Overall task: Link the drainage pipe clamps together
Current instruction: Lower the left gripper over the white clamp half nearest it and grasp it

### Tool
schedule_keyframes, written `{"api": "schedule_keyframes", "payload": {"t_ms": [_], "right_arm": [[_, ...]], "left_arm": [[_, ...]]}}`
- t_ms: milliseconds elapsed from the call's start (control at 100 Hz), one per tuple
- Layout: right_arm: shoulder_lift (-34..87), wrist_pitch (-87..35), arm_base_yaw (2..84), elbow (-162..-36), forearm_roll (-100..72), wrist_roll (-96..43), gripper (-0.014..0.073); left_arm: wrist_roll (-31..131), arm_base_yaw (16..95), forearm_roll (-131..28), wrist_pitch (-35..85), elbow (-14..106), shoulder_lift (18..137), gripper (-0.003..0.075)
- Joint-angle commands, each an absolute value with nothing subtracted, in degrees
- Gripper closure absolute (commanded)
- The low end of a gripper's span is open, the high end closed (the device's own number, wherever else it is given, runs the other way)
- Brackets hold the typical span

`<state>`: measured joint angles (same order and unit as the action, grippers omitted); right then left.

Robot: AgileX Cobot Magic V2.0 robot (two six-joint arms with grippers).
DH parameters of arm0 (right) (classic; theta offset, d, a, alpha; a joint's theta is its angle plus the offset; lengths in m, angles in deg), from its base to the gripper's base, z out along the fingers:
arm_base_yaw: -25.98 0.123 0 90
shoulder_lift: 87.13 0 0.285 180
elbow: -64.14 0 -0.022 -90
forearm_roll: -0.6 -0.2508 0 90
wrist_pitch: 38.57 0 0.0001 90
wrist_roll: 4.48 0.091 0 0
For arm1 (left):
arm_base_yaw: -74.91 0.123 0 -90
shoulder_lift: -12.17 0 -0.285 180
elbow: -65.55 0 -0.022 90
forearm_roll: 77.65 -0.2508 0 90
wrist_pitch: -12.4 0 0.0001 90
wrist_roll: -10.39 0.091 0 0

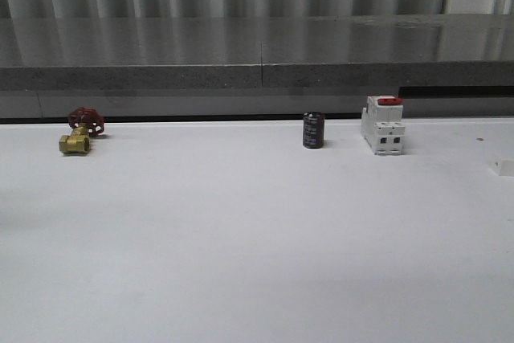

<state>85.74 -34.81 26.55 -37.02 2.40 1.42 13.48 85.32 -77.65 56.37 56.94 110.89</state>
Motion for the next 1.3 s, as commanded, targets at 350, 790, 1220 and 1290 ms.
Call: {"api": "schedule_keyframes", "payload": {"t_ms": [350,790,1220,1290], "right_arm": [[86.77,-39.83,26.29,-38.13,2.52,1.01,0.0661],[86.77,-39.61,26.29,-38.13,2.52,1.01,0.0661],[86.77,-39.61,26.29,-38.13,2.52,1.01,0.0661],[86.77,-39.61,26.29,-38.13,2.52,1.01,0.0661]], "left_arm": [[20.15,89.42,-77.65,51.01,62.62,123.18,0.0272],[20.15,89.42,-80.10,45.34,63.23,130.07,0.0282],[20.15,89.42,-79.42,46.55,64.07,132.65,0.0293],[20.15,89.42,-79.20,47.02,64.07,132.65,0.0354]]}}
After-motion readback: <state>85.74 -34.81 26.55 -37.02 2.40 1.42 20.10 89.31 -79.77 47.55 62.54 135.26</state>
